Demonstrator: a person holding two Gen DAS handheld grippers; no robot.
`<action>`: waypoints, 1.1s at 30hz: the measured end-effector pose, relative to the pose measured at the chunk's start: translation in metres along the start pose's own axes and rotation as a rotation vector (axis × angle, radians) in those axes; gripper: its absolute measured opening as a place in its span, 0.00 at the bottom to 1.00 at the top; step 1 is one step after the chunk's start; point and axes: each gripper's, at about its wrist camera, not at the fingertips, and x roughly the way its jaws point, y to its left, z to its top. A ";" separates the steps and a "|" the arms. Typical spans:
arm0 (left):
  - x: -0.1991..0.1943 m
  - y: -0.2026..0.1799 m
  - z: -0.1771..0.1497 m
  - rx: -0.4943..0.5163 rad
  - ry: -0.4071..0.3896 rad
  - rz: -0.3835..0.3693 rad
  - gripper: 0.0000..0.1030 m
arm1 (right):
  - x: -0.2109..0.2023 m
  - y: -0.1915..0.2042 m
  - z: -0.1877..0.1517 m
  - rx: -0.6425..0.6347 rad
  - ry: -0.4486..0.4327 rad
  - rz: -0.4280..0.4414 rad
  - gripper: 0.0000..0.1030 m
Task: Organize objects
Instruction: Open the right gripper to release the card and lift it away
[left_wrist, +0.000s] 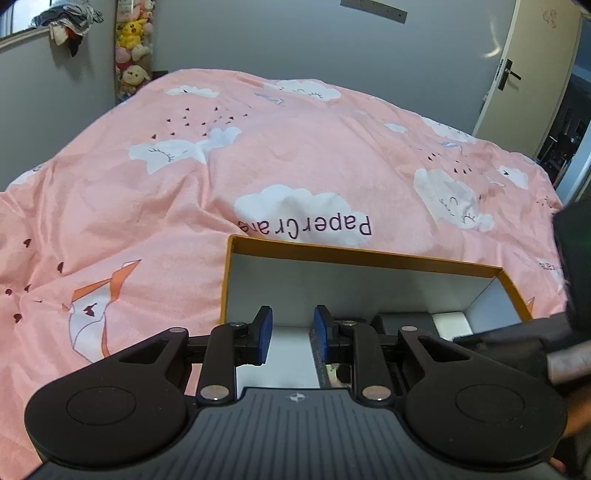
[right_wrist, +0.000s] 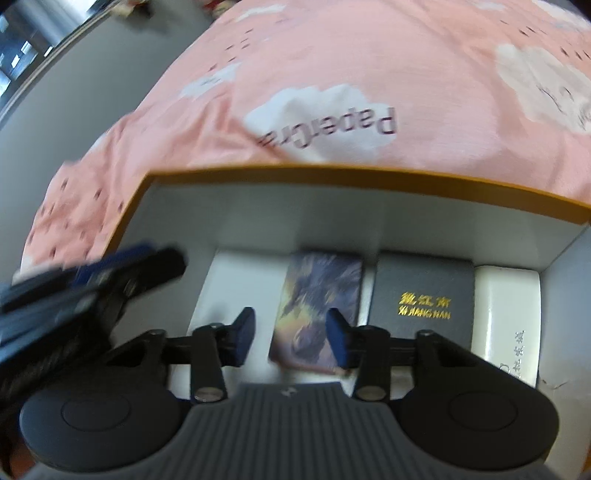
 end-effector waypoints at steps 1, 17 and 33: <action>0.000 -0.001 -0.002 -0.004 -0.010 0.008 0.26 | 0.001 0.004 -0.003 -0.028 0.021 0.009 0.41; -0.010 0.011 -0.004 -0.107 -0.117 0.090 0.25 | 0.032 0.023 0.010 -0.061 0.063 0.022 0.29; -0.018 0.009 -0.010 -0.130 -0.129 0.059 0.25 | 0.036 0.025 0.013 -0.134 0.042 -0.052 0.13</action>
